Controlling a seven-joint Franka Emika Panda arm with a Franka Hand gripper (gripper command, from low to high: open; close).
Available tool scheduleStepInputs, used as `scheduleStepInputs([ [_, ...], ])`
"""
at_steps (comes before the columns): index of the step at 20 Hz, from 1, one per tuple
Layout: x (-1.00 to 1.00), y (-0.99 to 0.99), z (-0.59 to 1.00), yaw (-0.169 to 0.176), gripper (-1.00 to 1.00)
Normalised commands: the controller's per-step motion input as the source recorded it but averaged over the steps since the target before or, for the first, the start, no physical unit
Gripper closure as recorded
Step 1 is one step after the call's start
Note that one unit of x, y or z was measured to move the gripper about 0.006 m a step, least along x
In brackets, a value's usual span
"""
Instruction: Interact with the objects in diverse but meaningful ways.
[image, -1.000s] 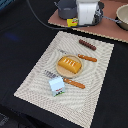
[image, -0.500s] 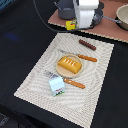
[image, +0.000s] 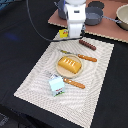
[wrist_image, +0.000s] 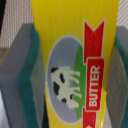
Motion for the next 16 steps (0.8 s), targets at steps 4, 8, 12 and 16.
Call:
scheduleStepInputs([
  [4, -0.26, 0.2, -0.2, 0.005, -1.0],
  [8, -0.06, 0.21, 0.09, 0.0, -1.0],
  [12, -0.01, 0.18, 0.22, -0.012, -1.0],
  [16, 0.23, 0.1, 0.56, -0.106, -1.0],
])
